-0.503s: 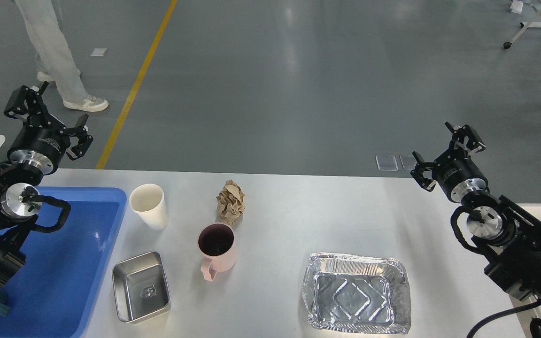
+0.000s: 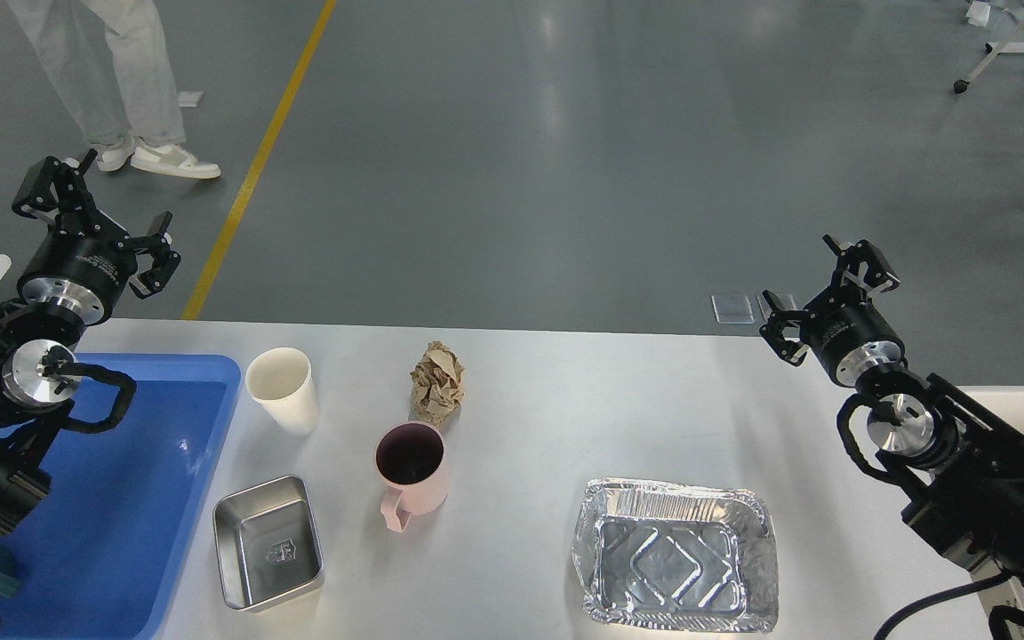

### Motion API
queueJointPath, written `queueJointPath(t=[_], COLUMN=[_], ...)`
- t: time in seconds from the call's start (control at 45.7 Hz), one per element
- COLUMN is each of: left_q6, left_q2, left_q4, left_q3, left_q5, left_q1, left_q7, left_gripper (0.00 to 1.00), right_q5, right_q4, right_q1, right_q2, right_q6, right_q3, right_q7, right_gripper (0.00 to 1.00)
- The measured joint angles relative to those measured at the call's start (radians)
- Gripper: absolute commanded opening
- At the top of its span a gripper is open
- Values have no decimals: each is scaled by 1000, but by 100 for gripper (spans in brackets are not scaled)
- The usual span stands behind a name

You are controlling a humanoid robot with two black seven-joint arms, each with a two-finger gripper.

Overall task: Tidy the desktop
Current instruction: 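Raise the left gripper and move it toward the blue bin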

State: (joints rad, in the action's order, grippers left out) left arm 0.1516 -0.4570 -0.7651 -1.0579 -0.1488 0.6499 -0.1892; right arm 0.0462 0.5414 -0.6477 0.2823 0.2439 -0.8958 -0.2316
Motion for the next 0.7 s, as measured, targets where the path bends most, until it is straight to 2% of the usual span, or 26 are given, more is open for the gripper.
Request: queueJointPath(t=[0.328,0.7], left_q6=[28,13], left_q2=[-50,-22], left_q4=[5,18], left_q3=[35,38], left_q5=[-113,-128], left_q1=[10,19], left_q7=[7,-2], left_gripper=[99,98], right_q5=[8,12], right_q4=[0,-1], right_q1=[-1,-11], right_q2=[-3,-6], right_q6=[0,-1], right_q3=[1,2], right_q7=[0,0], right_gripper=[100,100])
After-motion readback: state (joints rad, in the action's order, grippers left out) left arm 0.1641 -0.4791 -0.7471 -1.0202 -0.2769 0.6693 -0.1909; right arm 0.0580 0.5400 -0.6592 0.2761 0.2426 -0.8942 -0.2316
